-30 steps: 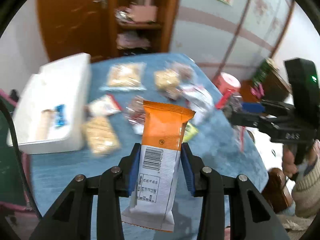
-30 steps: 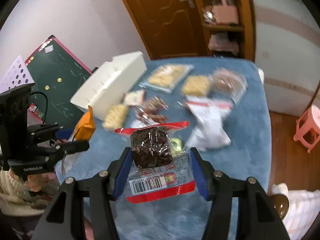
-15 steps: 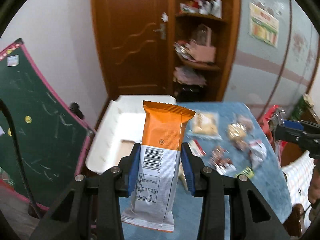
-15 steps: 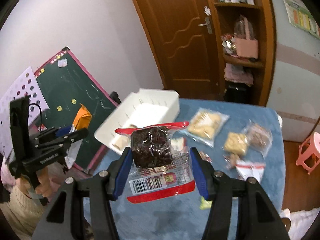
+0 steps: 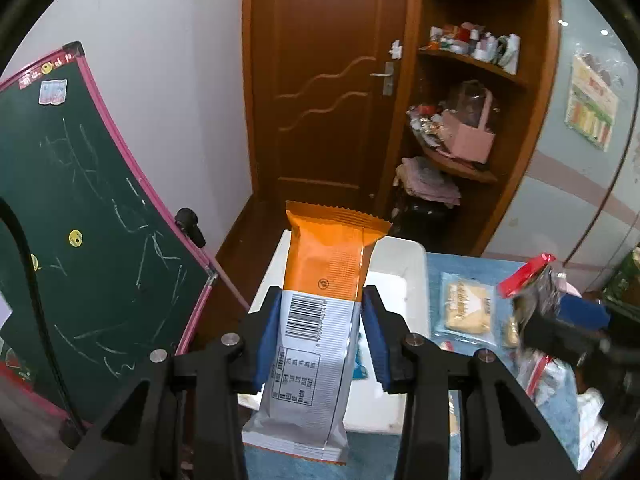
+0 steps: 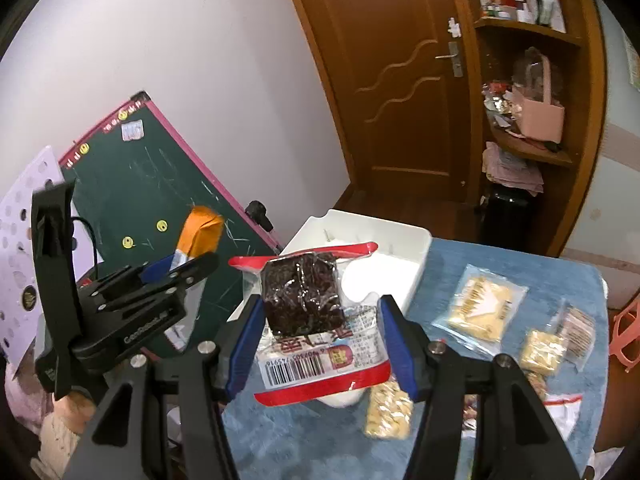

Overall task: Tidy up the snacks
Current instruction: 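Carry the bar and jerky bag to the white tray and release both inside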

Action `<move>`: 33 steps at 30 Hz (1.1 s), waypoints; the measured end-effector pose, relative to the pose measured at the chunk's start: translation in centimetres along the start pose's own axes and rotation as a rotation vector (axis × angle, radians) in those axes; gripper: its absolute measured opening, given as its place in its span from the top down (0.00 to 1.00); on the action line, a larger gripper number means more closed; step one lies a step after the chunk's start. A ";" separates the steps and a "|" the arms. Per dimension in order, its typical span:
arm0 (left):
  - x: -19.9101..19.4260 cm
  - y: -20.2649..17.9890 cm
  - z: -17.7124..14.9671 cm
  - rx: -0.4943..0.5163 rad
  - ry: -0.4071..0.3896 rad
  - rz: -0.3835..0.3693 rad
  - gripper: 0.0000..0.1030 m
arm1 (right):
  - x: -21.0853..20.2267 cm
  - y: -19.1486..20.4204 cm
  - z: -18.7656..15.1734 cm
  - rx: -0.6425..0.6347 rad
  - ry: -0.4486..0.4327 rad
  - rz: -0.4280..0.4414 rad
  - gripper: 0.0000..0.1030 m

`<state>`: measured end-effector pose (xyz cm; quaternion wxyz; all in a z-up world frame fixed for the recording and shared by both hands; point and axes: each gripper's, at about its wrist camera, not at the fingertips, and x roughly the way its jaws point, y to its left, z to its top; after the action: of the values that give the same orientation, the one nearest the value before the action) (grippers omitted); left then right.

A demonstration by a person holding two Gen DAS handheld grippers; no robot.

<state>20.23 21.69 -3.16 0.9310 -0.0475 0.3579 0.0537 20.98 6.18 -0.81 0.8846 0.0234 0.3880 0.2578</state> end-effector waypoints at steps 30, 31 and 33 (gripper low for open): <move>15.1 3.0 -3.4 -0.045 0.215 0.095 0.14 | 17.1 2.1 -7.5 -0.035 0.249 -0.047 0.14; 14.8 3.0 -3.5 -0.045 0.212 0.091 0.14 | 16.8 2.1 -7.7 -0.037 0.242 -0.041 0.14; 14.1 3.0 -3.6 -0.049 0.204 0.084 0.14 | 16.2 2.3 -7.9 -0.050 0.227 -0.037 0.14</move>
<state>27.92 25.13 -15.43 0.8851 -0.0603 0.4513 0.0964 23.59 14.63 -16.72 0.8397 -0.0351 0.4797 0.2521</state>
